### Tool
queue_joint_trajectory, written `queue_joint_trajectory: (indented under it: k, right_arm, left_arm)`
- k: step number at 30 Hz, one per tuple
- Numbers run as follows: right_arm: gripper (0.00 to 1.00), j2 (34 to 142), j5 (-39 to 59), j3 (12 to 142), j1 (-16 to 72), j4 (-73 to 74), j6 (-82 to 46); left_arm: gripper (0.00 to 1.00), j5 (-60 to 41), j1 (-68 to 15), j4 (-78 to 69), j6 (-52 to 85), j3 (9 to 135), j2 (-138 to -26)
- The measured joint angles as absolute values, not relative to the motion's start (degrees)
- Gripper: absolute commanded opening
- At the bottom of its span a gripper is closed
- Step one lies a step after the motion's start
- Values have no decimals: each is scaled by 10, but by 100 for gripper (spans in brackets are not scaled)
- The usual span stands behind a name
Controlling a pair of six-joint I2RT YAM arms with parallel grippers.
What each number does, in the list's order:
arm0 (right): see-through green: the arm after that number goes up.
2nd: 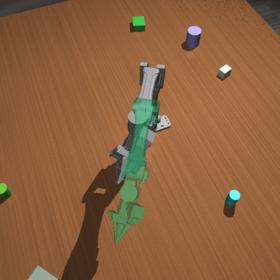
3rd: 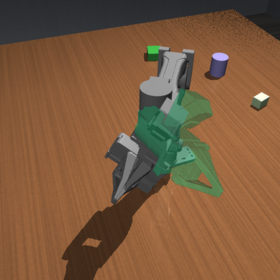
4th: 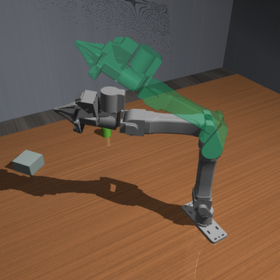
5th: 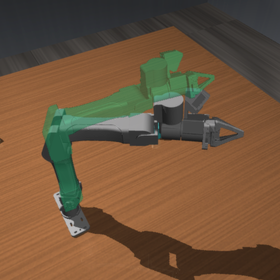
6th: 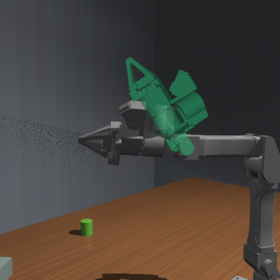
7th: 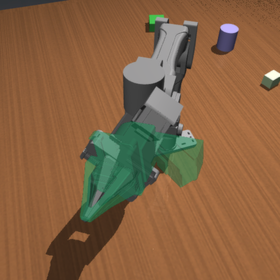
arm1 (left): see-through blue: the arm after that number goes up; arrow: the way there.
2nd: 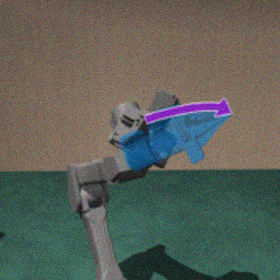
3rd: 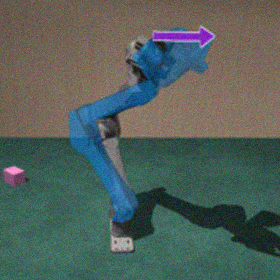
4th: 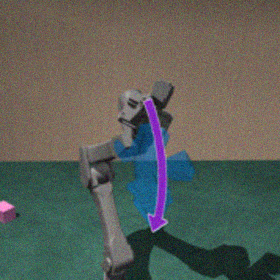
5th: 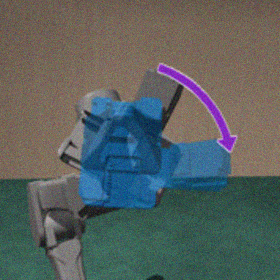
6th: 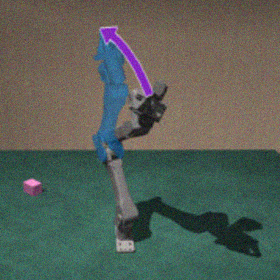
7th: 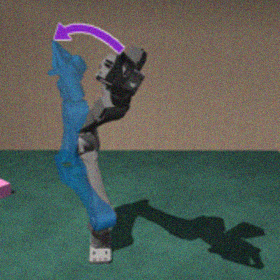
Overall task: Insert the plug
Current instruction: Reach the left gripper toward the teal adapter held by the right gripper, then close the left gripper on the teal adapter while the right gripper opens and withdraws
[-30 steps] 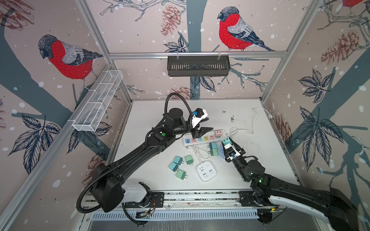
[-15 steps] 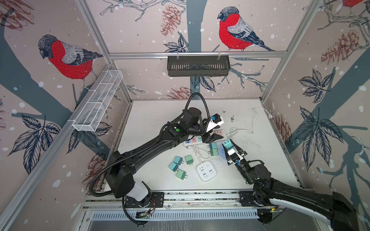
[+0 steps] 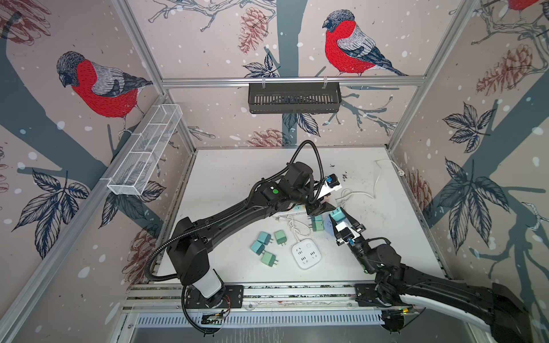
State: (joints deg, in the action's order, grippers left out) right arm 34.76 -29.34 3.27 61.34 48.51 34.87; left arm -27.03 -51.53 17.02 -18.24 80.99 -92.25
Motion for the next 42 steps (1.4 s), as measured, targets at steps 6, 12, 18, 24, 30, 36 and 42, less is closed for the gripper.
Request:
queue_joint_trajectory:
  k: [6, 12, 18, 24, 30, 36, 42]
  right_arm:
    - [0, 350, -300, 33, 615, 485, 352]
    - [0, 353, -301, 33, 615, 490, 358]
    - [0, 361, -301, 33, 617, 497, 362]
    - [0, 361, -304, 33, 618, 501, 364]
    - [0, 360, -305, 33, 620, 496, 375]
    - [2, 354, -322, 33, 623, 485, 384]
    - [100, 320, -328, 57, 625, 429, 374]
  left_arm:
    - [59, -264, -531, 183, -190, 818, -926]
    - [59, -258, -535, 187, -193, 818, -927]
    - [59, -255, -542, 204, -195, 832, -942]
    - [57, -255, -550, 230, -206, 859, -969]
    - [48, -265, -557, 254, -224, 890, -998]
    - [8, -284, -558, 272, -217, 910, -1017]
    - [0, -295, -554, 253, -216, 908, -1014]
